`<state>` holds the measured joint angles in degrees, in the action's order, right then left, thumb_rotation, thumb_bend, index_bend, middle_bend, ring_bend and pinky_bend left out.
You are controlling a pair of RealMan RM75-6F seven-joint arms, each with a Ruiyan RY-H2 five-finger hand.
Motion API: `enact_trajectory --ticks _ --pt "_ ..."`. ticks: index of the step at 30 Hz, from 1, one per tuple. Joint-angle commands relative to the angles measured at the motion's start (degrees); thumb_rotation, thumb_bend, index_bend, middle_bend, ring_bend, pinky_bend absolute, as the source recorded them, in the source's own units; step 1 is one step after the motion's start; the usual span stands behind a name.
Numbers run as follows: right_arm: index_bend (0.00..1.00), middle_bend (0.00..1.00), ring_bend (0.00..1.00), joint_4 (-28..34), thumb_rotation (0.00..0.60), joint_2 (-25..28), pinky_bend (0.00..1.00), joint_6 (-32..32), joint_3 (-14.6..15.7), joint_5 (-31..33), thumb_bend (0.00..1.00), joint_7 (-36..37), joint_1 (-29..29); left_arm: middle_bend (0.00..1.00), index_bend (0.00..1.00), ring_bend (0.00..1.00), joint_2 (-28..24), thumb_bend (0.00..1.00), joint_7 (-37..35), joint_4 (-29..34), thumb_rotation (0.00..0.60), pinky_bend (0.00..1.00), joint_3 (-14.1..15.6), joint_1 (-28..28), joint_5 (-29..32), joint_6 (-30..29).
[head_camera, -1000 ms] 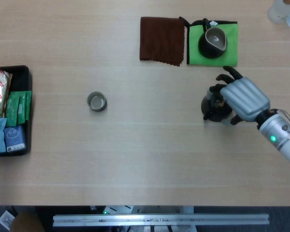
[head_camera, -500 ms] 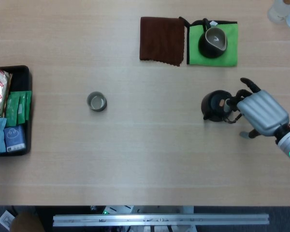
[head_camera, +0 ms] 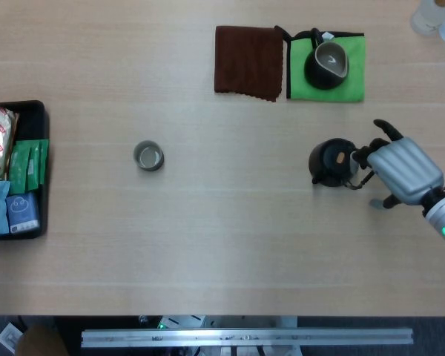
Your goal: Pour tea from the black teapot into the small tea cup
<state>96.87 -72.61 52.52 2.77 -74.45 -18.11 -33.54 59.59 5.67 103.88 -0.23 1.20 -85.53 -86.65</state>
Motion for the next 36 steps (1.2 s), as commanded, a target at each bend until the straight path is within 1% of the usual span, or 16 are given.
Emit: enact_trajectory --ticks 1,4,20,36 --pt "0.45 0.46 0.37 -0.9 0.600 -0.9 0.01 0.2 -0.1 -1.4 0.00 1.0 0.2 0.26 0.27 0.22 -0.1 0.30 0.0 0.1 0.600 0.23 0.0 -0.1 0.1 -0.1" --pt "0.46 0.46 0.40 -1.5 0.600 -1.5 0.01 -0.2 0.0 -1.8 0.00 1.2 0.1 0.26 0.27 0.22 -0.2 0.30 0.0 0.0 0.600 0.22 0.1 -0.2 0.1 -0.1" --pt "0.48 0.46 0.40 -4.1 0.600 -3.1 0.01 -2.1 0.0 -0.5 0.00 1.0 0.3 0.26 0.27 0.22 0.0 0.30 -0.5 -0.5 0.600 0.22 0.1 -0.4 0.1 0.0" --pt "0.51 0.49 0.41 -4.5 0.600 -2.7 0.01 -3.3 1.0 -0.2 0.00 -0.5 0.6 0.26 0.27 0.22 0.1 0.30 -0.7 -0.8 0.600 0.22 0.2 -0.3 -0.2 0.2"
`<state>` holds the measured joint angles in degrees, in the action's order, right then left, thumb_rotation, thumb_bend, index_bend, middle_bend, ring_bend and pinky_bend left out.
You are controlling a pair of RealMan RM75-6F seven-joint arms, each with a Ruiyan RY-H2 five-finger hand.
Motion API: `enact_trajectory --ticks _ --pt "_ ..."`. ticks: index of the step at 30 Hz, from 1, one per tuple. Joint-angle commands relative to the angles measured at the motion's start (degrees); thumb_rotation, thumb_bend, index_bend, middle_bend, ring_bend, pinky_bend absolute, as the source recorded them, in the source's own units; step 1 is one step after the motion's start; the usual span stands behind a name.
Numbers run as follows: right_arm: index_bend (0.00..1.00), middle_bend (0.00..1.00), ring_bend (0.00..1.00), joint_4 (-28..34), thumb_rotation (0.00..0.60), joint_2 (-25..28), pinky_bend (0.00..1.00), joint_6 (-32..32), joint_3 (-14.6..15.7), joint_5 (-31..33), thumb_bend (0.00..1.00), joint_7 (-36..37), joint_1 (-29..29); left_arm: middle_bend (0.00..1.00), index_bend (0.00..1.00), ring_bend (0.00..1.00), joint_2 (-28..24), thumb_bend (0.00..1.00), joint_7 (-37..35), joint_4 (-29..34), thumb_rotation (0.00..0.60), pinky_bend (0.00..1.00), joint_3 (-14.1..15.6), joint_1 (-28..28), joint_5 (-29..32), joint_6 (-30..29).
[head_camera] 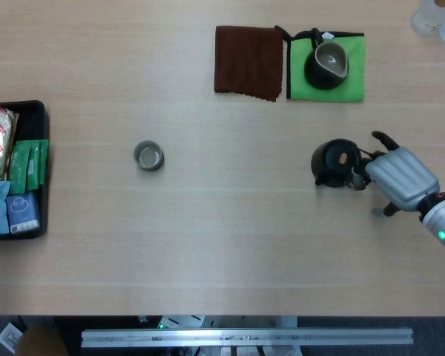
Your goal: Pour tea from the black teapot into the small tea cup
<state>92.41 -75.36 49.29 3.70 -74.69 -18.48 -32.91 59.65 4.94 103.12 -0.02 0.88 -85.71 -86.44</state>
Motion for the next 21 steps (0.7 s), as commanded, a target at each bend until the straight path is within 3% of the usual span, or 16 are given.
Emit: enact_trajectory --ticks 1,15,21 --pt "0.51 0.49 0.41 0.0 0.600 0.1 0.01 -0.2 0.2 0.0 0.00 -0.2 0.0 0.26 0.27 0.22 0.0 0.30 0.0 0.0 0.600 0.22 0.0 0.0 0.0 0.0" --pt "0.53 0.51 0.44 0.4 0.600 0.3 0.01 -1.7 1.4 0.2 0.00 -2.3 0.0 0.26 0.27 0.22 -0.1 0.30 -0.2 -0.2 0.600 0.22 0.1 -0.1 0.1 0.2" --pt "0.62 0.60 0.52 0.4 0.600 -0.1 0.01 -1.7 1.1 0.4 0.00 -2.6 -0.1 0.26 0.27 0.22 -0.1 0.30 -0.3 -0.4 0.600 0.22 0.0 0.0 0.2 0.3"
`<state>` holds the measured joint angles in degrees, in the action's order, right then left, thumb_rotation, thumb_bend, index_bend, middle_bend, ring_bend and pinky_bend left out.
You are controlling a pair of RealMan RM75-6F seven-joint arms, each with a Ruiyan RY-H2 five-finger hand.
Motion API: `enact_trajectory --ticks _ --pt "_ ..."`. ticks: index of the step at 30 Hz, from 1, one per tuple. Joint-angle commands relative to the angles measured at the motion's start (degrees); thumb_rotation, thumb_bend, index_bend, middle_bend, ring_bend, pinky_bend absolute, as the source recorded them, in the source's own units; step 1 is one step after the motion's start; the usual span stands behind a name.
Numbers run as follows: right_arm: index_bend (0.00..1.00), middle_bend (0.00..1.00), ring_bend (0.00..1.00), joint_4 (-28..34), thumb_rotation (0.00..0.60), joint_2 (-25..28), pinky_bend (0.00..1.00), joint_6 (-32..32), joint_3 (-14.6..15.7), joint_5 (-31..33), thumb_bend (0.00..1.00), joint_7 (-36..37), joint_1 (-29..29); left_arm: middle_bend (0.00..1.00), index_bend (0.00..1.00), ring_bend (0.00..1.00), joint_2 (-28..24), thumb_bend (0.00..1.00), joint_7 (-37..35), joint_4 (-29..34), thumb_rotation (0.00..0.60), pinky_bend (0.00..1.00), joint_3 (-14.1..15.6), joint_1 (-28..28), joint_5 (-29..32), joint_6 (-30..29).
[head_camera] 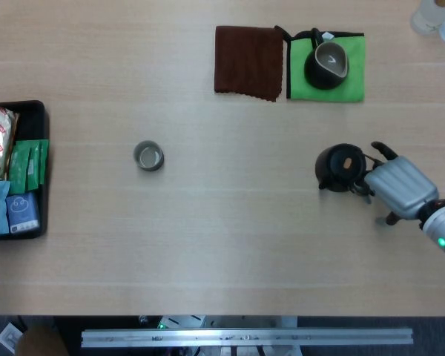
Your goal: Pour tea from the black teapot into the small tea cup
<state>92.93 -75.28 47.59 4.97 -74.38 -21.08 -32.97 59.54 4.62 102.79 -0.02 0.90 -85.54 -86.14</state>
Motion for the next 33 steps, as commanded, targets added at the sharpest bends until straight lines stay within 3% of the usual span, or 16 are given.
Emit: enact_trajectory --ticks 1,7,17,33 --pt "0.63 0.62 0.55 -0.1 0.600 -0.4 0.01 0.0 -0.3 0.3 0.00 -0.1 -0.1 0.26 0.27 0.22 0.0 0.30 0.0 -0.1 0.600 0.22 0.0 0.0 0.0 0.0" --pt "0.74 0.78 0.71 -0.3 0.600 -1.3 0.01 -0.7 -1.6 1.9 0.00 0.1 -0.9 0.26 0.27 0.22 -0.1 0.30 -0.1 -0.2 0.600 0.22 0.0 0.0 0.3 0.1" --pt "0.92 0.90 0.82 -1.6 0.600 -3.1 0.03 -2.0 -3.3 4.6 0.00 1.0 -2.1 0.26 0.27 0.22 -0.3 0.30 -0.2 -0.1 0.600 0.22 -0.1 -0.2 0.6 0.1" --pt "1.00 0.97 0.89 -2.1 0.600 -2.9 0.10 -0.1 -5.5 4.0 0.00 7.4 -1.7 0.26 0.28 0.22 -0.5 0.30 0.5 0.6 0.600 0.22 0.0 -0.2 0.8 0.3"
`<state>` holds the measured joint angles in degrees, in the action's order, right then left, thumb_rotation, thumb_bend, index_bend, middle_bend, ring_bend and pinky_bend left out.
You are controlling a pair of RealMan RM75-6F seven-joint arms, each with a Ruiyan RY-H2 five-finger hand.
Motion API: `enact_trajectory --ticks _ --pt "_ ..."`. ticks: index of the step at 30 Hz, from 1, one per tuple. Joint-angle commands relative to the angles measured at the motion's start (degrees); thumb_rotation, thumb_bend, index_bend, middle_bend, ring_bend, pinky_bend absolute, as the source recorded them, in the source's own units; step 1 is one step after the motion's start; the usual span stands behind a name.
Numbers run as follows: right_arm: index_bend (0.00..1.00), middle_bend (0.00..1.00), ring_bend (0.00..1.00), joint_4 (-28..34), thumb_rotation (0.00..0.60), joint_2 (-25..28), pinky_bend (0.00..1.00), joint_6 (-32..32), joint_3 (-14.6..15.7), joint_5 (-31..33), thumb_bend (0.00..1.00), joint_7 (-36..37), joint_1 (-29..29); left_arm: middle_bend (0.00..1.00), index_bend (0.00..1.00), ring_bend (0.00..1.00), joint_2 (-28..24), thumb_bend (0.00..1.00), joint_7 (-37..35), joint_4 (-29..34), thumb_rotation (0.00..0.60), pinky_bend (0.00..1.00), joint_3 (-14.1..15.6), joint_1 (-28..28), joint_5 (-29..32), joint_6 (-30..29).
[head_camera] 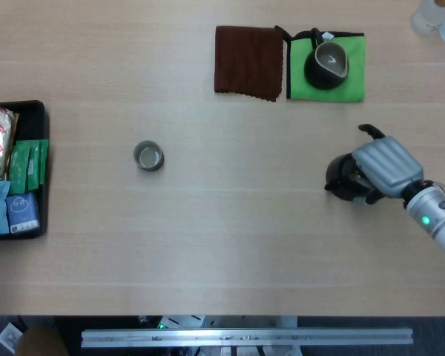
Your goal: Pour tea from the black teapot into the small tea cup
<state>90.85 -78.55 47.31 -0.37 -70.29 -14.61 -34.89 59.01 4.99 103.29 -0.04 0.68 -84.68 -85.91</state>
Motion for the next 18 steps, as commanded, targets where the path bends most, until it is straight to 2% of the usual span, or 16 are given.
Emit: enact_trajectory --ticks 1,8,9,11,14,18 --pt "1.00 0.97 0.89 0.1 0.600 0.6 0.10 0.2 -0.3 -0.1 0.00 1.5 0.3 0.26 0.28 0.22 0.0 0.30 0.3 0.1 0.600 0.22 0.0 0.0 0.0 0.1" --pt "1.00 0.98 0.91 0.0 0.584 1.8 0.10 0.6 -0.6 -3.0 0.00 7.9 0.9 0.26 0.28 0.22 0.3 0.30 1.3 0.8 0.600 0.22 0.1 0.4 -0.5 0.4" --pt "1.00 0.98 0.91 -0.1 0.551 2.0 0.10 1.0 -0.7 -3.9 0.00 9.2 1.0 0.26 0.28 0.22 0.3 0.30 1.5 1.0 0.600 0.22 0.1 0.4 -0.6 0.4" --pt "1.00 0.98 0.92 -0.3 0.446 2.5 0.10 1.7 -0.7 -5.4 0.00 11.3 1.3 0.26 0.28 0.22 0.3 0.30 1.7 1.2 0.600 0.22 0.0 0.4 -0.6 0.3" --pt "1.00 0.98 0.92 -0.1 0.346 3.4 0.10 2.3 -0.9 -6.4 0.00 13.3 1.6 0.26 0.28 0.22 0.2 0.30 2.1 1.6 0.600 0.22 0.0 0.5 -0.7 0.2" --pt "1.00 0.98 0.92 1.0 0.291 4.6 0.10 3.4 -1.4 -6.6 0.00 14.1 2.0 0.26 0.28 0.22 0.2 0.30 2.3 1.9 0.600 0.22 0.1 0.4 -0.9 0.1"
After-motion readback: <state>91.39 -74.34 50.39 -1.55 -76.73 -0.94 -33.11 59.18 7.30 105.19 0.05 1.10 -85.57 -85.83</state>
